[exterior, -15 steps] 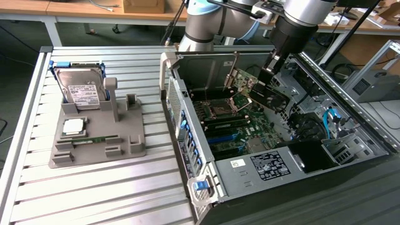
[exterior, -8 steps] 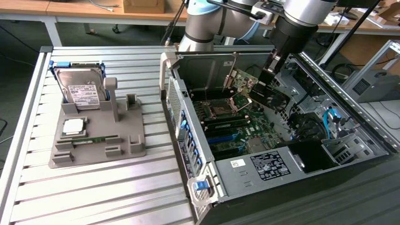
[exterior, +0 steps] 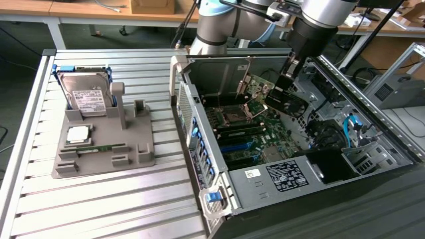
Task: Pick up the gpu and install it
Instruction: 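Insert the gpu into the slot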
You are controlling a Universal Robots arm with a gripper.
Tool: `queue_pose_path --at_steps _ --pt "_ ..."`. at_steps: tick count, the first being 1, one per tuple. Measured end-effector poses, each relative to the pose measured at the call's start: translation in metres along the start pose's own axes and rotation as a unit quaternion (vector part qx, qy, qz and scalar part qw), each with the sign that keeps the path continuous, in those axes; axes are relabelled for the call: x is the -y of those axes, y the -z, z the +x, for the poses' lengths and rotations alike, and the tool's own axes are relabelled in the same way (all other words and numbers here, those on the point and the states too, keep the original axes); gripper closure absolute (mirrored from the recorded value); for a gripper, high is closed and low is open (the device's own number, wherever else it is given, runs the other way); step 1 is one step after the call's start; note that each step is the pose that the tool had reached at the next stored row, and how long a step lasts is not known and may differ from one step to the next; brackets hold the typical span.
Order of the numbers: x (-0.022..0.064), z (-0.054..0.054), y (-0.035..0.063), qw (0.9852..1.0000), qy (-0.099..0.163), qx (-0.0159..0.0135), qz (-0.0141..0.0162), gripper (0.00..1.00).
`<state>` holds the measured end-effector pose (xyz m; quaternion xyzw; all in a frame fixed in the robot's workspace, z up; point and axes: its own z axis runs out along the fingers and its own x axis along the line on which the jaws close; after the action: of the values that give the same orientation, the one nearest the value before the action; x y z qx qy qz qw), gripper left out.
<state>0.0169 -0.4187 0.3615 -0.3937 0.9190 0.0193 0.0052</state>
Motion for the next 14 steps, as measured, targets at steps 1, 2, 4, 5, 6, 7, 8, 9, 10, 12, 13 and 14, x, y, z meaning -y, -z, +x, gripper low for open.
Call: queue_pose_path --at_steps 1,2,4,5,6,7,8,9,10,12,13,14 --pt "0.0 0.0 0.0 1.0 0.003 -0.0001 0.0 0.73" --pt "0.0 0.0 0.0 1.0 0.007 -0.0003 -0.0001 0.73" --pt "0.0 0.0 0.0 0.9999 0.014 -0.0004 -0.0004 0.73" --pt "0.0 0.0 0.0 0.9999 0.017 -0.0005 -0.0004 0.73" --pt "0.0 0.0 0.0 0.9998 0.02 -0.0006 -0.0005 0.73" --pt "0.0 0.0 0.0 0.9997 0.022 -0.0007 -0.0005 0.73" --pt "0.0 0.0 0.0 0.9997 0.025 -0.0008 -0.0006 0.73" --pt "0.0 0.0 0.0 0.9996 0.027 -0.0008 -0.0007 0.73" --pt "0.0 0.0 0.0 0.9995 0.03 -0.0009 -0.0007 0.73" --pt "0.0 0.0 0.0 0.9994 0.036 -0.0011 -0.0009 0.73" --pt "0.0 0.0 0.0 0.9993 0.038 -0.0012 -0.0009 0.73" --pt "0.0 0.0 0.0 0.9991 0.041 -0.0013 -0.001 0.73"
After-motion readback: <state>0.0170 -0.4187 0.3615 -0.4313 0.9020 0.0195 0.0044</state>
